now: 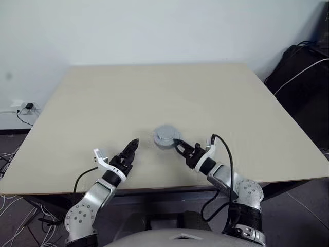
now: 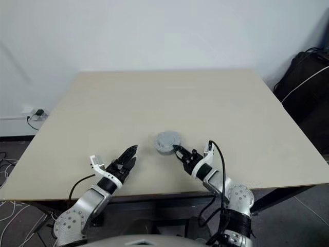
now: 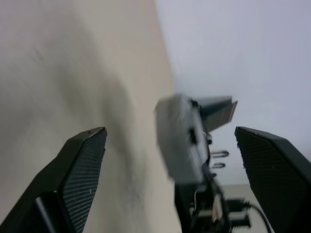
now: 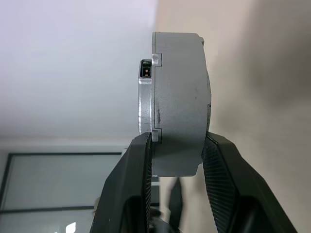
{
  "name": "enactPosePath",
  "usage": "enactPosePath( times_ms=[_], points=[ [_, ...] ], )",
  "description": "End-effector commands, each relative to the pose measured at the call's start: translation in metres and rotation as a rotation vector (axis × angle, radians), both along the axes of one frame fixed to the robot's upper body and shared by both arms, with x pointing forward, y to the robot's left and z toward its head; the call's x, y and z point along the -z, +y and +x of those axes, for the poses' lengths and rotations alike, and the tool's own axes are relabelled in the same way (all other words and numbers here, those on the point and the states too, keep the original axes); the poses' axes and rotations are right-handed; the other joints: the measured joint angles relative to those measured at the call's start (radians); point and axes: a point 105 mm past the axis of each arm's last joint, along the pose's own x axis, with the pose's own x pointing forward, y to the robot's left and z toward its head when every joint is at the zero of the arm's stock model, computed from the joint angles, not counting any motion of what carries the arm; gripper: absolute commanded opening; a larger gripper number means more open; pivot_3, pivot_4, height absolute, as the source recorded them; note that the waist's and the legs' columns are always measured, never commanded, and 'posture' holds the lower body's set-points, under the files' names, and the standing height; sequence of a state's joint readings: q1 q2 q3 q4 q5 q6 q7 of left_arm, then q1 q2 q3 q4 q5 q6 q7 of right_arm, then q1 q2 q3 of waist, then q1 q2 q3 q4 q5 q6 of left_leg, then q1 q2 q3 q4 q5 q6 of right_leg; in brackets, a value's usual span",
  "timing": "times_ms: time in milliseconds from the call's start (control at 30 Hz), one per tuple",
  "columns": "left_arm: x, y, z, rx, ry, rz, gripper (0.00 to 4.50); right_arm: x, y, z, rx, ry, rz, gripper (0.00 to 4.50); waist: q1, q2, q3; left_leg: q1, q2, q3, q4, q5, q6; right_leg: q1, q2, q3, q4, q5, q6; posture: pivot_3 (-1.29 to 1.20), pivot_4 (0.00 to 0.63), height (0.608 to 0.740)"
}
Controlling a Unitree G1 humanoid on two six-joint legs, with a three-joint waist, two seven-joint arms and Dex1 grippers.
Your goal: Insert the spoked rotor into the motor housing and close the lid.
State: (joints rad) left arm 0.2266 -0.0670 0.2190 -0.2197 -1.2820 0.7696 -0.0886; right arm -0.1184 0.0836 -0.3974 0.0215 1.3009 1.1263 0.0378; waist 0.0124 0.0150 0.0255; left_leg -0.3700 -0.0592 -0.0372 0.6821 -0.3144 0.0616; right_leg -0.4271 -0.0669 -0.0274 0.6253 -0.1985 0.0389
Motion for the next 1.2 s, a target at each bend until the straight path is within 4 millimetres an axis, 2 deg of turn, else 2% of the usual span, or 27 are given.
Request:
enactPosePath(
  times_ms=[33, 300, 800, 900, 1067, 1200],
  points=[
    [-0.013, -0.035, -0.001, 0.002, -0.029, -0.215, 4.5, -0.041, 0.024, 0.001, -0.081, -0.139, 0.095, 1.19, 0.0, 0.0, 0.0, 0.0, 0.0, 0.0, 0.0, 0.001, -0.001, 0.0, 0.0, 0.0, 0.0, 0.0, 0.0, 0.0, 0.0, 0.74],
    [-0.022, -0.043, -0.001, 0.036, -0.078, -0.281, 4.5, -0.044, 0.035, -0.01, -0.179, -0.138, 0.068, 1.19, 0.0, 0.0, 0.0, 0.0, 0.0, 0.002, 0.0, 0.0, 0.001, 0.0, 0.0, 0.002, 0.0, -0.001, -0.001, 0.0, 0.0, 0.74],
    [-0.024, -0.046, 0.001, 0.03, -0.103, -0.312, 4.5, -0.038, 0.038, -0.028, -0.255, -0.09, 0.05, 1.19, 0.0, 0.0, 0.0, 0.002, 0.001, 0.003, 0.001, -0.001, 0.004, 0.002, 0.001, 0.003, 0.001, 0.0, -0.001, 0.0, 0.0, 0.74],
    [-0.024, -0.046, 0.001, 0.028, -0.103, -0.315, 3.92, -0.039, 0.038, -0.028, -0.253, -0.089, 0.047, 1.19, 0.0, 0.0, 0.0, 0.003, 0.001, 0.004, 0.001, -0.001, 0.004, 0.002, 0.002, 0.003, 0.001, 0.0, -0.001, 0.0, 0.0, 0.74],
    [-0.025, -0.046, 0.002, 0.023, -0.106, -0.323, 2.27, -0.039, 0.037, -0.028, -0.248, -0.096, 0.014, 1.19, 0.0, 0.0, 0.0, 0.004, 0.001, 0.005, 0.002, -0.002, 0.005, 0.004, 0.002, 0.004, 0.0, 0.0, 0.0, 0.0, 0.0, 0.74],
    [-0.026, -0.045, 0.003, 0.017, -0.109, -0.325, 2.16, -0.035, 0.031, -0.024, -0.213, -0.144, -0.123, 1.19, 0.0, 0.0, -0.001, 0.005, 0.001, 0.007, 0.002, -0.002, 0.006, 0.004, 0.002, 0.006, 0.0, 0.0, 0.0, 0.0, 0.0, 0.74]
  ],
)
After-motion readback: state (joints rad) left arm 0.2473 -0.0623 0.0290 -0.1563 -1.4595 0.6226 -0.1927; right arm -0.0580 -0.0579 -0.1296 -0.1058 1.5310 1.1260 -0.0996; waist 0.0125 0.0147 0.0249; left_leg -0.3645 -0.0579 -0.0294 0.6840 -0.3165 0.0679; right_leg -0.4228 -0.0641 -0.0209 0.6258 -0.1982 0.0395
